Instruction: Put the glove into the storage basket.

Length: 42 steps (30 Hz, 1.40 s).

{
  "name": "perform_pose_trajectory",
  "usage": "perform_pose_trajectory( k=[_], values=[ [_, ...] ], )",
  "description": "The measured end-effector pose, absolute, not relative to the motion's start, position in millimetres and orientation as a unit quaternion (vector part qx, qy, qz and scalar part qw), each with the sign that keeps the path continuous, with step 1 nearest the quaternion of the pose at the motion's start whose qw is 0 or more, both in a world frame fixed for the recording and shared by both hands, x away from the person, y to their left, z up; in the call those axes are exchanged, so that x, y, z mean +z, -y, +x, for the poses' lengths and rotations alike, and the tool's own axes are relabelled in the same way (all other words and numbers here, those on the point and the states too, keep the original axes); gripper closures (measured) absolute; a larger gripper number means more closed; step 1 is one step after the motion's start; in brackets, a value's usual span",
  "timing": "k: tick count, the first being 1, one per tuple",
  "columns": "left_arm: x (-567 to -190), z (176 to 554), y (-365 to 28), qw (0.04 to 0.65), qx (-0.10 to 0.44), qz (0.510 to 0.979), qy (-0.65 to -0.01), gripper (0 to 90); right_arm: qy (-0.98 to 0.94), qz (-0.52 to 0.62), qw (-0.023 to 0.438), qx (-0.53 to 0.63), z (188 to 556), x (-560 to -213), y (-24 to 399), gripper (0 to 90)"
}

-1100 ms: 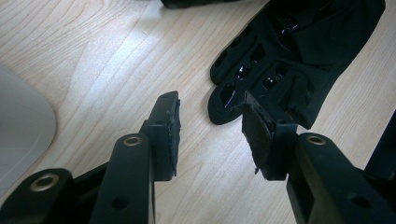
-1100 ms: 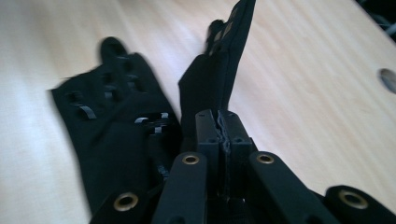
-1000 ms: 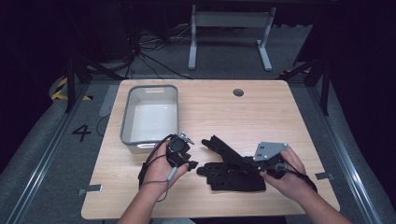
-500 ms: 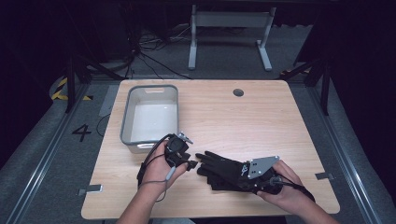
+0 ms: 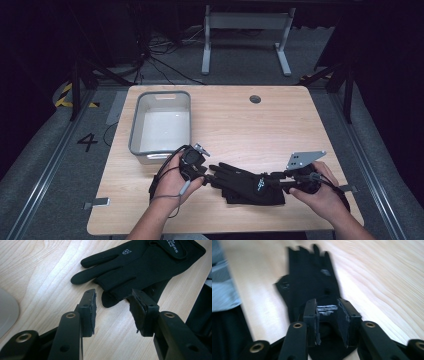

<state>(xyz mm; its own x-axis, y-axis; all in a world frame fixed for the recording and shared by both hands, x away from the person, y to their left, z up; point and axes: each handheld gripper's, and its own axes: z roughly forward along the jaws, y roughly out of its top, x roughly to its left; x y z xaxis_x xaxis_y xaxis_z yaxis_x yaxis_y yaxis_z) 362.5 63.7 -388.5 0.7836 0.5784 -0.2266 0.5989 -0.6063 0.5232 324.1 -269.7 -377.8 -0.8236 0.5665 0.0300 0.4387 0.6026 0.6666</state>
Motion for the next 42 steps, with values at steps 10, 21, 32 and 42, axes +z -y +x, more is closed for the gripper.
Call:
perform_pose_trajectory(
  k=[10, 21, 32, 42],
  values=[
    [-392.8, 362.0, -58.3, 0.289, -0.023, 0.900, -0.325, 57.3, -0.873, 0.367, 0.063, 0.315, 349.8, -408.4, 279.4, 66.1],
    [-396.6, 362.0, -56.1, 0.282, -0.031, 0.902, -0.324, 57.4, -0.890, 0.359, 0.055, 0.274, 348.7, -427.6, 267.4, 60.2],
    [-401.1, 361.0, -49.6, 0.274, -0.039, 0.908, -0.314, 56.4, -0.899, 0.356, 0.042, 0.253, 348.4, -434.2, 262.9, 61.4],
    [-410.8, 362.8, -38.6, 0.265, -0.047, 0.913, -0.306, 57.1, -0.903, 0.348, 0.048, 0.245, 347.3, -433.9, 259.7, 62.8]
  ],
)
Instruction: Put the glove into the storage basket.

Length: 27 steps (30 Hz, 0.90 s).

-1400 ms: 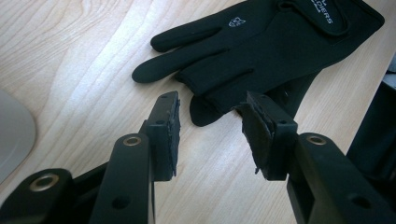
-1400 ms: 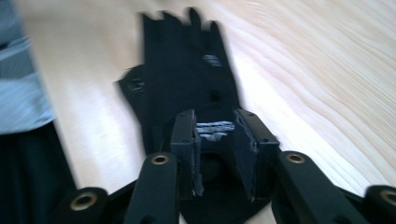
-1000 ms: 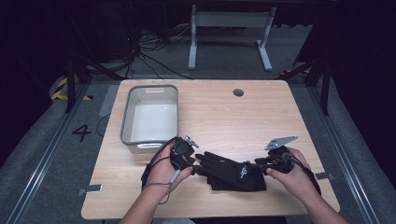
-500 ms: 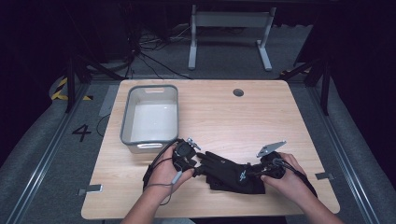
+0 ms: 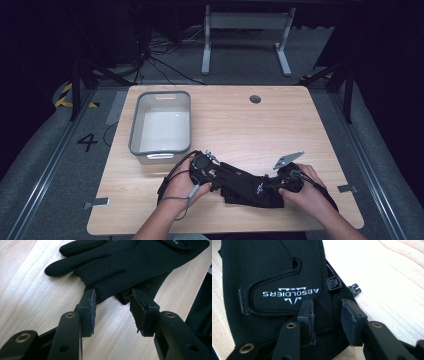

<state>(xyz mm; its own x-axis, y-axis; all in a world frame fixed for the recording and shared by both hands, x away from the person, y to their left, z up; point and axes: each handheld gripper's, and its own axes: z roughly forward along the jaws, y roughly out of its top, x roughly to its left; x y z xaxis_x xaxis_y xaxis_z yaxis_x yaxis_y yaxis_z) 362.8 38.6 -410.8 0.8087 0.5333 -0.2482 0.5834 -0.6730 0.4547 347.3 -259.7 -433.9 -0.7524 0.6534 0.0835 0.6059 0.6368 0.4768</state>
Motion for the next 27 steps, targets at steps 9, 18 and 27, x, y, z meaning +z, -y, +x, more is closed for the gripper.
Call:
perform_pose_trajectory(
  k=[9, 18, 27],
  values=[
    [-418.2, 361.5, -28.9, 0.230, -0.038, 0.928, -0.290, 83.8, -0.906, 0.338, 0.058, 0.246, 344.9, -430.3, 259.0, 64.4],
    [-418.1, 359.7, -25.3, 0.213, -0.028, 0.936, -0.278, 86.5, -0.899, 0.360, 0.024, 0.249, 342.0, -423.4, 266.7, 61.2],
    [-417.9, 358.5, -25.0, 0.214, -0.028, 0.936, -0.277, 86.6, -0.912, 0.342, 0.050, 0.221, 339.2, -428.0, 257.6, 83.7]
  ],
)
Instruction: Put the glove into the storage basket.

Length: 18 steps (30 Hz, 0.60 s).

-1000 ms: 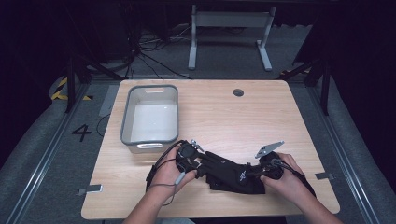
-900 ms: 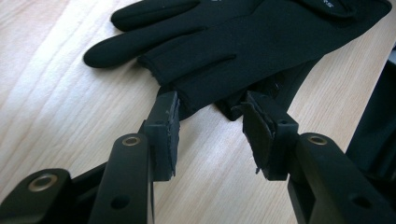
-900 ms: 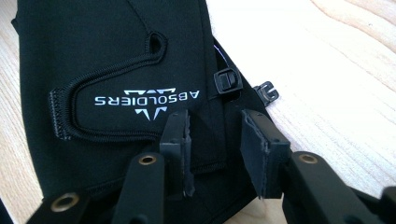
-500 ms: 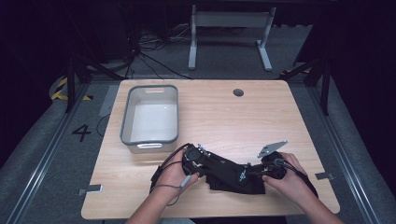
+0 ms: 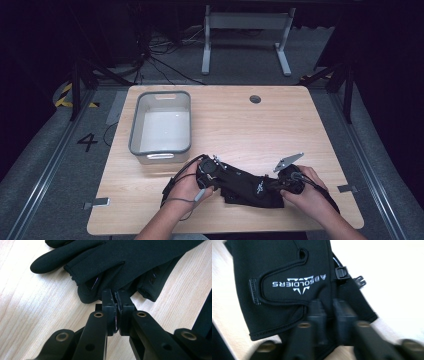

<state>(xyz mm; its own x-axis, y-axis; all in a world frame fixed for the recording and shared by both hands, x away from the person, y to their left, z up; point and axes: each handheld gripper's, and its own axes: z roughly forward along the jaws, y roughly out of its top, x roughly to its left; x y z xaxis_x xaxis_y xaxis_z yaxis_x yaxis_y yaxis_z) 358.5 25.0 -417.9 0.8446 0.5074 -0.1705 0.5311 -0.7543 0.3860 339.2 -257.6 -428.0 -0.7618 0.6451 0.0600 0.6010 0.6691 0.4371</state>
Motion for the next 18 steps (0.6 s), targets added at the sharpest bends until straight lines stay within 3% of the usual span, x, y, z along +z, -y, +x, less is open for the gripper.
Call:
perform_pose_trajectory(
  k=[18],
  values=[
    [-383.1, 339.2, -28.3, 0.251, 0.020, 0.933, -0.257, 86.8, -0.895, 0.297, 0.176, 0.281, 323.7, -382.4, 266.2, 86.1]
  ],
)
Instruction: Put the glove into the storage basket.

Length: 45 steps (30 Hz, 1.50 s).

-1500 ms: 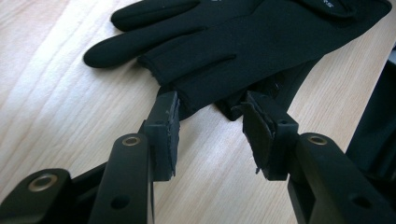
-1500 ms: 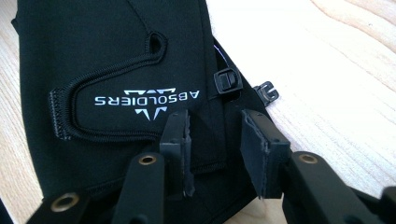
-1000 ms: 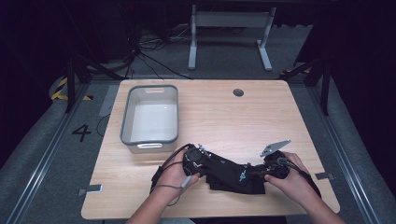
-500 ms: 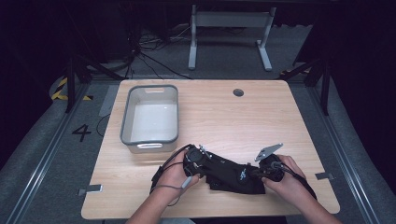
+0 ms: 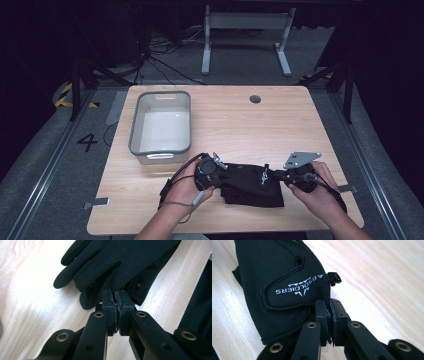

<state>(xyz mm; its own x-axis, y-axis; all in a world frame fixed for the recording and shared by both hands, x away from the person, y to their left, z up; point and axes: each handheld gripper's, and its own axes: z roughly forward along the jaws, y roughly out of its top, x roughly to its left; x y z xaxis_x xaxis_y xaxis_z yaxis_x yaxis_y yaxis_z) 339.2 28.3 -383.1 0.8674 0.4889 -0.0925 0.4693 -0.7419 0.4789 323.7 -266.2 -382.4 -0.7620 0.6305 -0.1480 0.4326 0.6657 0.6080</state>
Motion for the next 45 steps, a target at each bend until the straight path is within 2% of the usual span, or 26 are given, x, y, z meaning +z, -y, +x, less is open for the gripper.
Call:
perform_pose_trajectory(
  k=[6, 17, 36, 39, 40, 44, 45],
  values=[
    [-375.8, 328.7, -22.4, 0.249, 0.025, 0.938, -0.240, 86.8, -0.891, 0.288, 0.197, 0.289, 322.3, -377.7, 269.1, 86.2],
    [-372.8, 318.7, -11.5, 0.244, 0.022, 0.944, -0.220, 86.7, -0.891, 0.293, 0.197, 0.285, 328.6, -384.3, 274.8, 86.2],
    [-396.5, 324.2, 0.3, 0.211, -0.019, 0.955, -0.208, 86.5, -0.906, 0.304, 0.157, 0.250, 337.0, -401.9, 276.6, 84.9],
    [-400.5, 325.5, 1.5, 0.206, -0.029, 0.956, -0.205, 86.0, -0.907, 0.304, 0.155, 0.247, 337.8, -402.9, 276.9, 81.9],
    [-401.0, 325.7, 1.5, 0.206, -0.031, 0.956, -0.206, 85.0, -0.908, 0.304, 0.153, 0.244, 338.5, -403.4, 277.3, 78.3],
    [-403.5, 327.1, 0.9, 0.208, -0.053, 0.956, -0.200, 75.4, -0.910, 0.301, 0.151, 0.241, 339.2, -404.0, 278.5, 73.9],
    [-403.7, 327.5, 0.6, 0.209, -0.059, 0.956, -0.200, 75.4, -0.910, 0.302, 0.149, 0.241, 339.1, -403.6, 279.1, 73.1]
  ],
)
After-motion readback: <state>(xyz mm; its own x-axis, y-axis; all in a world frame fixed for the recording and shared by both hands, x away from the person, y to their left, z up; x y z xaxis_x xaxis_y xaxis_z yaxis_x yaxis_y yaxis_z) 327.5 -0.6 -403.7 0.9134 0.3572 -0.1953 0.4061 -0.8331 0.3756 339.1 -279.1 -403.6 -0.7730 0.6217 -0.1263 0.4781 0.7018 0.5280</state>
